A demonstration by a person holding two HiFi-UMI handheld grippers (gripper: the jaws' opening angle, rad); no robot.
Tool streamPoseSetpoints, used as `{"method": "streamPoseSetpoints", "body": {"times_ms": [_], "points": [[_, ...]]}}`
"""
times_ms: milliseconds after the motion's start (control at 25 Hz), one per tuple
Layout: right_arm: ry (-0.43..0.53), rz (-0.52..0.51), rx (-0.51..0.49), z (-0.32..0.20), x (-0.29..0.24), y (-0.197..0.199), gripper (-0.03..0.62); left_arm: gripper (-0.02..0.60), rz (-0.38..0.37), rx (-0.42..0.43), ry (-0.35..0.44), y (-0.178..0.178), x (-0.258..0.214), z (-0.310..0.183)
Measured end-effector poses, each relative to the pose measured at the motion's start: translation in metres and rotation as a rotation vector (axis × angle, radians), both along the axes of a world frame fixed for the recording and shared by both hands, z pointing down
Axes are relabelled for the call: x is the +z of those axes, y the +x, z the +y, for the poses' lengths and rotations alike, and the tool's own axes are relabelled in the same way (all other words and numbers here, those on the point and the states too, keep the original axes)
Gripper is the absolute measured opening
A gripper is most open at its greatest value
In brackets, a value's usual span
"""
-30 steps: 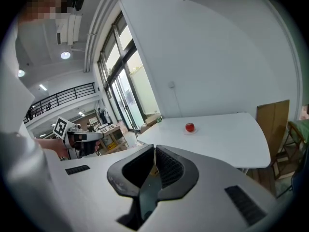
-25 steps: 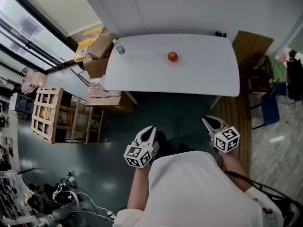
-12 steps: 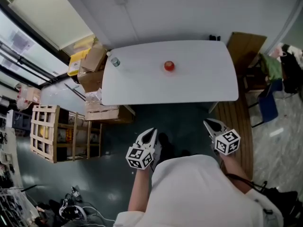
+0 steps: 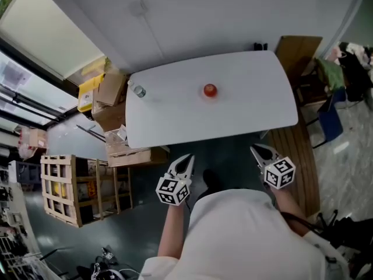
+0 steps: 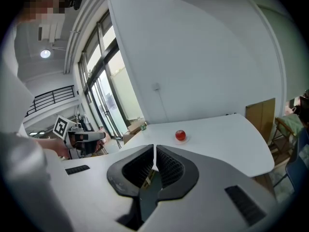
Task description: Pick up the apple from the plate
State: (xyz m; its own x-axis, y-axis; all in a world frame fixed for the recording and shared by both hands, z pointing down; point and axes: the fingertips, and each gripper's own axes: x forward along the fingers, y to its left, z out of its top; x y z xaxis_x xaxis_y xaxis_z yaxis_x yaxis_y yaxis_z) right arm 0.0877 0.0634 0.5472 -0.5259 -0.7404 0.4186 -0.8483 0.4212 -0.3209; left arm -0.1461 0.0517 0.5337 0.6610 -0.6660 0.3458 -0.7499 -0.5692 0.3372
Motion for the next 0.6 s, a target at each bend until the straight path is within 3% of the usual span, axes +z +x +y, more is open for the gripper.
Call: {"method": "streamPoseSetpoints", "body": {"times_ms": [600], "points": [[-0.033,0.023,0.141,-0.029,0.009,-0.037,0.038,0.001,0.003,0.168,0.001,-0.029,0.008,-0.068]]}}
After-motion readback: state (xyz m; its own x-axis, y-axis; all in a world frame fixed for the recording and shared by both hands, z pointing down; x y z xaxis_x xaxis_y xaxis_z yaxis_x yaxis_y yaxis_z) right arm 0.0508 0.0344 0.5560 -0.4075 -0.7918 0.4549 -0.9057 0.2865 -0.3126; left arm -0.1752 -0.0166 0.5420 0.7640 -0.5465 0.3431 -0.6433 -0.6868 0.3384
